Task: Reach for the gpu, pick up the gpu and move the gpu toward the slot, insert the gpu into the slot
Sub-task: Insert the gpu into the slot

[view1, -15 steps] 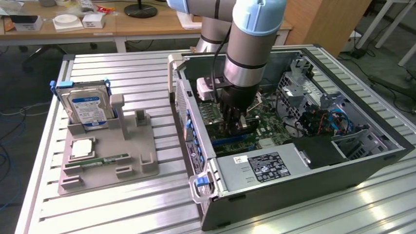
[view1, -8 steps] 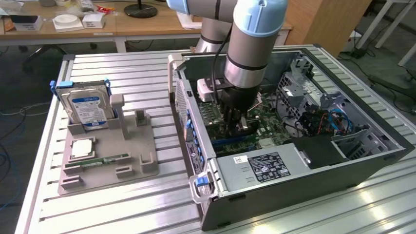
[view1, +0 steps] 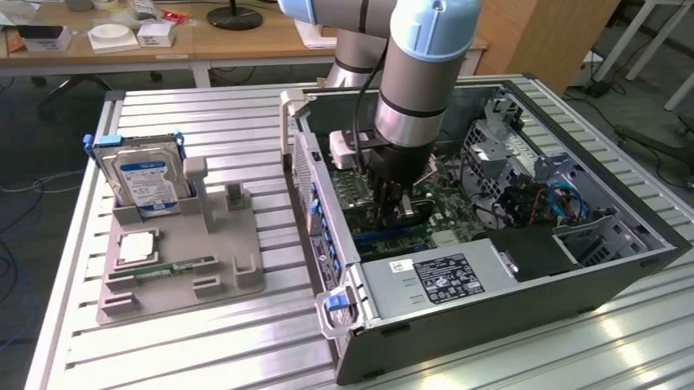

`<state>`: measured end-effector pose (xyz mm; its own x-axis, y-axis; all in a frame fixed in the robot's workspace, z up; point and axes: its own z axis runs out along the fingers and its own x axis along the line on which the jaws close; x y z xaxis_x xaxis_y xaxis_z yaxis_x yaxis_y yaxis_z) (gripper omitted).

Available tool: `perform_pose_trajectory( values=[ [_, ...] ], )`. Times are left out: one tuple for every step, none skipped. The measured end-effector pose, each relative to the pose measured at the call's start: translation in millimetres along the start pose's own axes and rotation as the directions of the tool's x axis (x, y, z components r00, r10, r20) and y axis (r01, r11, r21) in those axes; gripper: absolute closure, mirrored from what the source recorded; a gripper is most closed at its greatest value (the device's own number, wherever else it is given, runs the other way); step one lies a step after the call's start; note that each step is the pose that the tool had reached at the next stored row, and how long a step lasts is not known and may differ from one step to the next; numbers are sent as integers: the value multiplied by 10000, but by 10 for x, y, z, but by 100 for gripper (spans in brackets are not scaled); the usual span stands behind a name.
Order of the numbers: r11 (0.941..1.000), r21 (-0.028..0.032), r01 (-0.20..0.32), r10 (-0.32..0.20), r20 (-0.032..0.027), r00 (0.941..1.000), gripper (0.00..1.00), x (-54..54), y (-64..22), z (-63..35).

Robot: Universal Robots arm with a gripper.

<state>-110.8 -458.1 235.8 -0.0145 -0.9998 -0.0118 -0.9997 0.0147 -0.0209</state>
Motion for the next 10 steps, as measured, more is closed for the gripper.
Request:
perform_pose_trajectory(
  values=[
    [10000,0,-1,1,1,10000,71,0,0,0],
    [10000,-1,-8,8,0,10000,71,0,1,0],
    [10000,0,-28,28,-1,10000,71,0,2,0],
    [10000,1,-61,61,-1,10000,71,0,4,0],
    [10000,0,-98,98,-2,10000,71,0,7,0],
    [9999,1,-126,126,-3,9999,71,0,9,0],
    [9999,1,-154,154,-4,9999,71,1,14,-1],
    [9999,1,-172,172,-4,9999,71,1,19,0],
    [9998,2,-174,174,-4,9998,71,0,22,0],
    [9998,2,-173,173,-3,9998,71,0,23,1]
  ],
)
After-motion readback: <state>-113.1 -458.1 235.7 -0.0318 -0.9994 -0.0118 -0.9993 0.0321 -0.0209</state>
